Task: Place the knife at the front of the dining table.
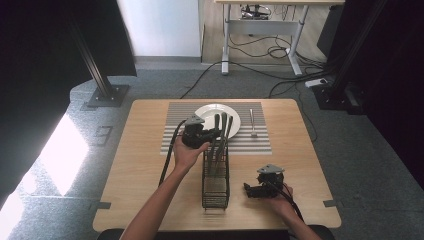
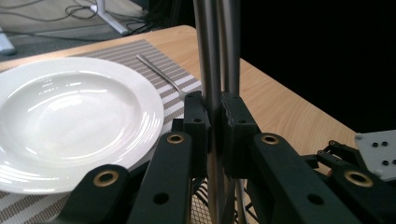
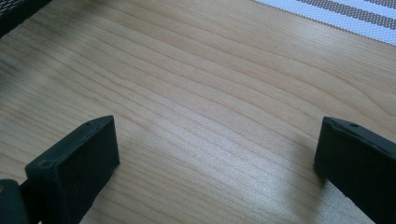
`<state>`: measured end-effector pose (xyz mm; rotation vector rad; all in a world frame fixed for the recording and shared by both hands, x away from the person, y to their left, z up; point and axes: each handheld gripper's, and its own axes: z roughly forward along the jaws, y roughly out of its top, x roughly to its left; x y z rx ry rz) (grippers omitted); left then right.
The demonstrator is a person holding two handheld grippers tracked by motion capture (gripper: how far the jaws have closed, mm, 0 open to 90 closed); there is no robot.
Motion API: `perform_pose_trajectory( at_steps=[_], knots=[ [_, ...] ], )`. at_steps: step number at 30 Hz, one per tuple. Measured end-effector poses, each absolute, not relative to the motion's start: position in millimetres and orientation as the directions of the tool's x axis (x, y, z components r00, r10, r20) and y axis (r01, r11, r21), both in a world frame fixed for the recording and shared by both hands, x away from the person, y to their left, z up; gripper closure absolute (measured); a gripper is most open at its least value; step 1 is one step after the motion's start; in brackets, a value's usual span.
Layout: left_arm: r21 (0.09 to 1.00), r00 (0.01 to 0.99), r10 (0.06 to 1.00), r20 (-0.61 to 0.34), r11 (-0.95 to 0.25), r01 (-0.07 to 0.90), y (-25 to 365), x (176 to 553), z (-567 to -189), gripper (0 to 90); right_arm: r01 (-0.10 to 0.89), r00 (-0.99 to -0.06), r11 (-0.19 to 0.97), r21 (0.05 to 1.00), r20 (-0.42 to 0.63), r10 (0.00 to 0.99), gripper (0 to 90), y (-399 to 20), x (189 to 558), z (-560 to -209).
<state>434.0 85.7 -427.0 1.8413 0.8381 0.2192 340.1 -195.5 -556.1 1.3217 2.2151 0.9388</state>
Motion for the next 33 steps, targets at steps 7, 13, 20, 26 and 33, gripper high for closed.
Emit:
perform_pose_trajectory(
  at_steps=[7, 13, 20, 26, 33],
  knots=[
    [0.890, 0.755, 0.623, -0.206, -0.201, 0.409, 87.4, 428.6, -418.2, 83.5, 0.614, -0.478, 0.331, 0.717, 0.004, 0.878, 0.0, -195.6, 340.1, -556.0],
    [0.914, 0.773, 0.600, -0.207, -0.162, 0.371, 92.6, 421.2, -396.8, 83.5, 0.614, -0.478, 0.331, 0.717, 0.004, 0.878, 0.0, -195.7, 340.1, -556.1],
    [0.938, 0.778, 0.602, -0.180, -0.132, 0.320, 104.2, 413.9, -364.9, 83.5, 0.614, -0.478, 0.331, 0.716, 0.004, 0.878, 0.0, -195.7, 340.1, -556.0],
    [0.949, 0.773, 0.603, -0.197, -0.080, 0.305, 118.2, 411.1, -348.2, 83.6, 0.614, -0.478, 0.331, 0.716, 0.005, 0.878, 0.0, -195.7, 340.1, -556.1],
    [0.962, 0.773, 0.606, -0.190, -0.044, 0.271, 132.5, 405.0, -329.4, 83.6, 0.616, -0.477, 0.329, 0.716, 0.006, 0.879, 0.0, -195.6, 340.0, -556.0]
  ],
)
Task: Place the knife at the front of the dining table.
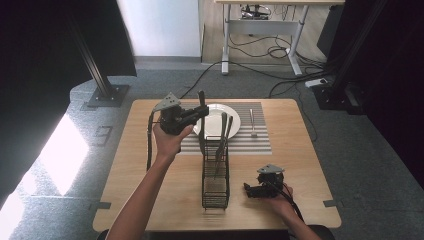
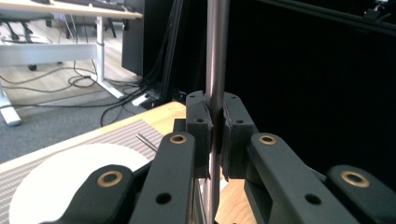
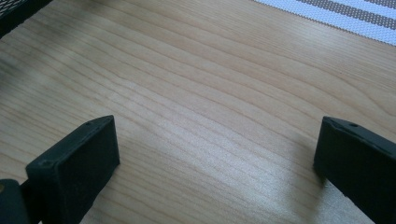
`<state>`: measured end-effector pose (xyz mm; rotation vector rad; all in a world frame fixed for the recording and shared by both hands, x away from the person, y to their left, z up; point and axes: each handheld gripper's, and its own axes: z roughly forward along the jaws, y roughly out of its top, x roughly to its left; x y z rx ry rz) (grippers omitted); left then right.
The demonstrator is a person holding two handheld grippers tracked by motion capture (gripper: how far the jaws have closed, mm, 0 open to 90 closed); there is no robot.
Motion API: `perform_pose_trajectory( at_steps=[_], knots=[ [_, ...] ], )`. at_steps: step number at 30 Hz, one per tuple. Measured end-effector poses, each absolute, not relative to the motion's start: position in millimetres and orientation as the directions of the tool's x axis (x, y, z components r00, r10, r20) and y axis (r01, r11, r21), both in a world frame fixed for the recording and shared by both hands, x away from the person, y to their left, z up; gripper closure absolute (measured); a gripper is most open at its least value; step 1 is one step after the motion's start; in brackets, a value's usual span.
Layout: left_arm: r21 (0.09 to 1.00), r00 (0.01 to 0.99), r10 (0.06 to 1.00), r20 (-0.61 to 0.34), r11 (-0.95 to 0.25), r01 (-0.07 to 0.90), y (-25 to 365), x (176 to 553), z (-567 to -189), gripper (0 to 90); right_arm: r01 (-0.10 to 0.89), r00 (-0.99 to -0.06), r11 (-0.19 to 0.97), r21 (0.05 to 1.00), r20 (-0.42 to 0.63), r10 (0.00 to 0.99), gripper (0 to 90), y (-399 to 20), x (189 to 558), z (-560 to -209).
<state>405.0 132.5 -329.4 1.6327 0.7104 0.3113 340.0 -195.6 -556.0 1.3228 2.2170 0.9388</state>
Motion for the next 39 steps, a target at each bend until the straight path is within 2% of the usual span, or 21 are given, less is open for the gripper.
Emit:
perform_pose_trajectory(
  at_steps=[8, 30, 39],
  knots=[
    [0.962, 0.750, 0.632, -0.194, -0.026, 0.270, 152.6, 400.7, -325.4, 83.6, 0.616, -0.478, 0.331, 0.715, 0.006, 0.878, 0.0, -195.7, 340.0, -556.0],
    [0.907, 0.638, 0.730, -0.246, -0.059, 0.417, 190.1, 416.2, -395.4, 83.6, 0.616, -0.477, 0.330, 0.715, 0.006, 0.879, 0.0, -195.6, 339.9, -555.9],
    [0.890, 0.592, 0.776, -0.218, -0.090, 0.446, 192.8, 421.4, -408.3, 83.6, 0.615, -0.479, 0.332, 0.716, 0.004, 0.878, 0.0, -195.7, 339.9, -555.9]
  ],
)
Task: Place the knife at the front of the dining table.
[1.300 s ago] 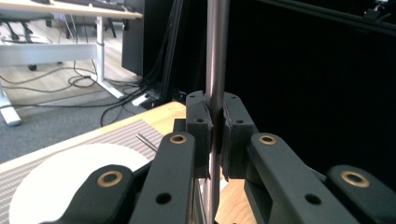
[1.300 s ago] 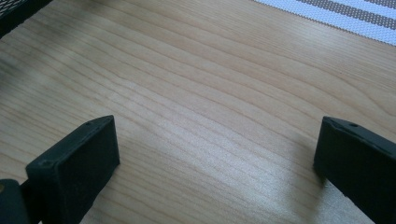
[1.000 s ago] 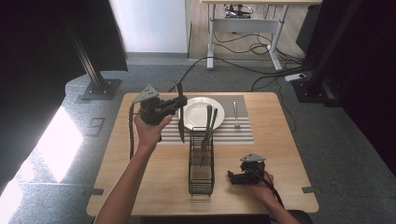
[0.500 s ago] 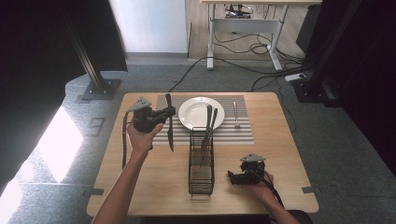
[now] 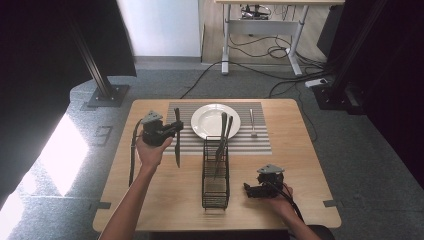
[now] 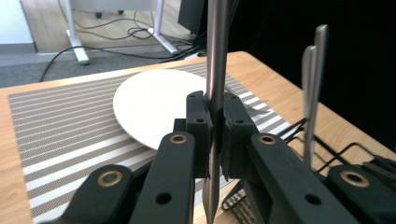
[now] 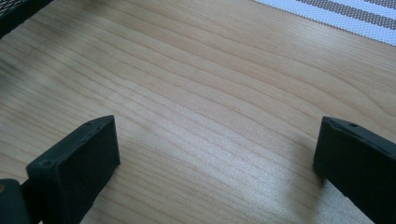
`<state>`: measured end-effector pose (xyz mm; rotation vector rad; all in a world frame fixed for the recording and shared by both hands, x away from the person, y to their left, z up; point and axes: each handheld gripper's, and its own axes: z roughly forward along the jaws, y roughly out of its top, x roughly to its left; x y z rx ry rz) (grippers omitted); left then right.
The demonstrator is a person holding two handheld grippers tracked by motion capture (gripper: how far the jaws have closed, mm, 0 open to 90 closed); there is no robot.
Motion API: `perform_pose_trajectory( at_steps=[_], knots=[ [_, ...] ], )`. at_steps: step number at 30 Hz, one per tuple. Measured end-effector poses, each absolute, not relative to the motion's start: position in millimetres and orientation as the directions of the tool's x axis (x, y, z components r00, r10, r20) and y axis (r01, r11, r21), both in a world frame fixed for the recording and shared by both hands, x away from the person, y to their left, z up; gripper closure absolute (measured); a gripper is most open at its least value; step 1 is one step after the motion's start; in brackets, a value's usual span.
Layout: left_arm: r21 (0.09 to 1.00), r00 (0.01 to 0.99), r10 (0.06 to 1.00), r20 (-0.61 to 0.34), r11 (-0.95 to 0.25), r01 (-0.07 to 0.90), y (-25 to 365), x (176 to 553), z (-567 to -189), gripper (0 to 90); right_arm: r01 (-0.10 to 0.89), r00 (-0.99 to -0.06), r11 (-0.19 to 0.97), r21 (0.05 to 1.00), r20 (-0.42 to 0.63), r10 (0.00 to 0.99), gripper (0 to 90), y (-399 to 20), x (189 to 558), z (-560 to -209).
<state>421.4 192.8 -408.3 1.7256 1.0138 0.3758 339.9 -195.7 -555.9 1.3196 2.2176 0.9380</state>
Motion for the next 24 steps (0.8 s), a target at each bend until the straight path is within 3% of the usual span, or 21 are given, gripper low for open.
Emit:
perform_pose_trajectory(
  at_steps=[24],
  knots=[
    [0.857, 0.543, 0.812, -0.215, -0.110, 0.504, 195.4, 445.1, -425.2, 83.6, 0.614, -0.478, 0.331, 0.716, 0.004, 0.878, 0.1, -195.6, 339.8, -556.0]
  ],
)
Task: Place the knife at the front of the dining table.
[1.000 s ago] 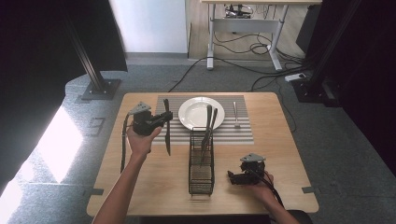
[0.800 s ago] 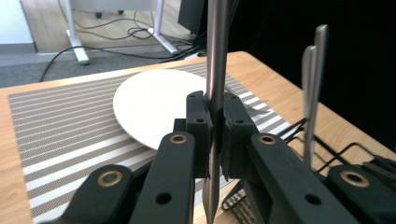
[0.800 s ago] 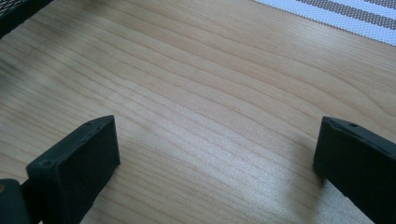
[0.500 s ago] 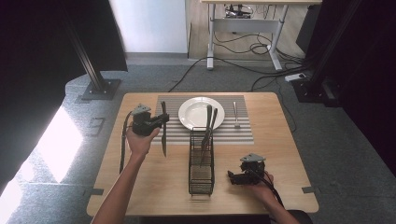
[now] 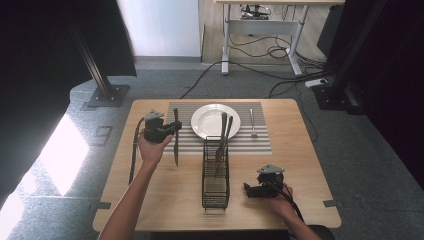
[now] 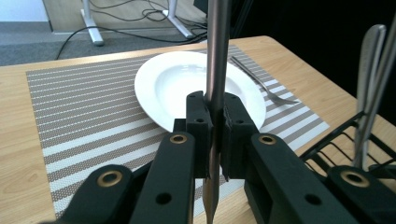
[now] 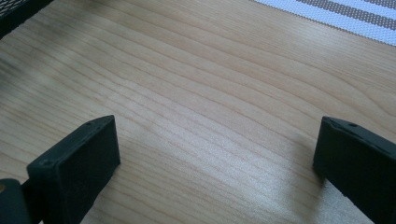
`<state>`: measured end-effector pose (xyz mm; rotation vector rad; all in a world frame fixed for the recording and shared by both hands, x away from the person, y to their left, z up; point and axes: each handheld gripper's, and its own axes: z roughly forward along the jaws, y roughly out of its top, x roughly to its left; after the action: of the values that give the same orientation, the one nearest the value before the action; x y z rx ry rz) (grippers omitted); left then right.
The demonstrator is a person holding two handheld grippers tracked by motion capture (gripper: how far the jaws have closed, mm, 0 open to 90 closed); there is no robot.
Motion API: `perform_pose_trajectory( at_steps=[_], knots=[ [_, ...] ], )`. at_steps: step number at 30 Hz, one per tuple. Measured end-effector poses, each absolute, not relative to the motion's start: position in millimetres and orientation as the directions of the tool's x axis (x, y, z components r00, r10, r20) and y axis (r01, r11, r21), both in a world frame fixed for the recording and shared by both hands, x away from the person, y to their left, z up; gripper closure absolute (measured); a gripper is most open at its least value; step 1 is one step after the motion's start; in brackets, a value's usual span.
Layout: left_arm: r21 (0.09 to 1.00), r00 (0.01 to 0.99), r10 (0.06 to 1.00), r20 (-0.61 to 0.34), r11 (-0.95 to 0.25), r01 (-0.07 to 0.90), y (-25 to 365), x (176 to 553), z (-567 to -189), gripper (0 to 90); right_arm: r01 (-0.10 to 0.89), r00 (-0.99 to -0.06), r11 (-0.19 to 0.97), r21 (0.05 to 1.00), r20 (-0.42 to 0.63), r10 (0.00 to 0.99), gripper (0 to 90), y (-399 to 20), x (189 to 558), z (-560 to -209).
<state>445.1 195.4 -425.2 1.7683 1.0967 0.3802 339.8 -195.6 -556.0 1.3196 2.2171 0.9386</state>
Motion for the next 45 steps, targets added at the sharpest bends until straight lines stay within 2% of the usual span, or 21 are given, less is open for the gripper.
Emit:
perform_pose_trajectory(
  at_steps=[30, 45],
  knots=[
    [0.828, 0.516, 0.833, -0.198, -0.140, 0.544, 186.1, 471.4, -436.4, 83.6, 0.614, -0.478, 0.330, 0.717, 0.005, 0.878, 0.1, -195.6, 339.8, -556.1],
    [0.813, 0.488, 0.853, -0.186, -0.145, 0.563, 182.4, 500.7, -439.0, 83.6, 0.613, -0.479, 0.331, 0.717, 0.005, 0.878, 0.1, -195.7, 339.9, -556.1]
  ],
)
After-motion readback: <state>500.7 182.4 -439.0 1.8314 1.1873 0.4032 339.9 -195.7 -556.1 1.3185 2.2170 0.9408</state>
